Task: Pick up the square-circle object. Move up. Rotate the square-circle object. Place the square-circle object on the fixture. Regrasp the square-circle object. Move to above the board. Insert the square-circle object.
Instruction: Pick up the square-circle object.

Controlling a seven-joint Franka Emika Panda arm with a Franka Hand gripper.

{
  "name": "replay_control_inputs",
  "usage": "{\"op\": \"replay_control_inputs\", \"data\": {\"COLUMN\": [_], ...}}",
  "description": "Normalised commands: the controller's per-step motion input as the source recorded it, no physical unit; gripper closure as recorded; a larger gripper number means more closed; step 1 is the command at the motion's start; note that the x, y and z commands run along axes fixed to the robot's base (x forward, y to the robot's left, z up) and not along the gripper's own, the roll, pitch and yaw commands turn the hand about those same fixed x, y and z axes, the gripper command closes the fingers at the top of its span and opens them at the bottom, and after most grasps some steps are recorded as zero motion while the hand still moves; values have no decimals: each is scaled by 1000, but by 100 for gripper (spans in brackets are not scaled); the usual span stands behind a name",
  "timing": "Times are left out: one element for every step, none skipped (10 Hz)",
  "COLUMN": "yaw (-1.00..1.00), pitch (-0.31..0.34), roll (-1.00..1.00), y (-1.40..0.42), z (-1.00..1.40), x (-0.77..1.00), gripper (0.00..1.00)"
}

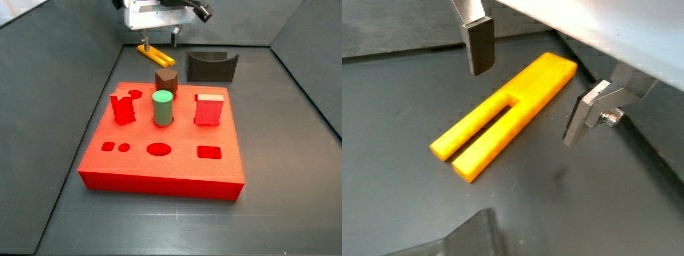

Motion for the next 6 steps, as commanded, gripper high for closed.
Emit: {"op": "replay_control_inputs", "data": {"yaw": [97, 37, 37, 51, 26, 69], "pitch": [-147, -140, -130, -121, -171, -351], "roll": [-290, -193, -107, -139, -99, -80], "y": [211, 66, 0, 0, 0, 0], "z": [-497, -377, -391, -343, -209, -331], "x": [-183, -109, -60, 0, -26, -209], "gripper": [0, 0, 0, 0, 0, 0]}}
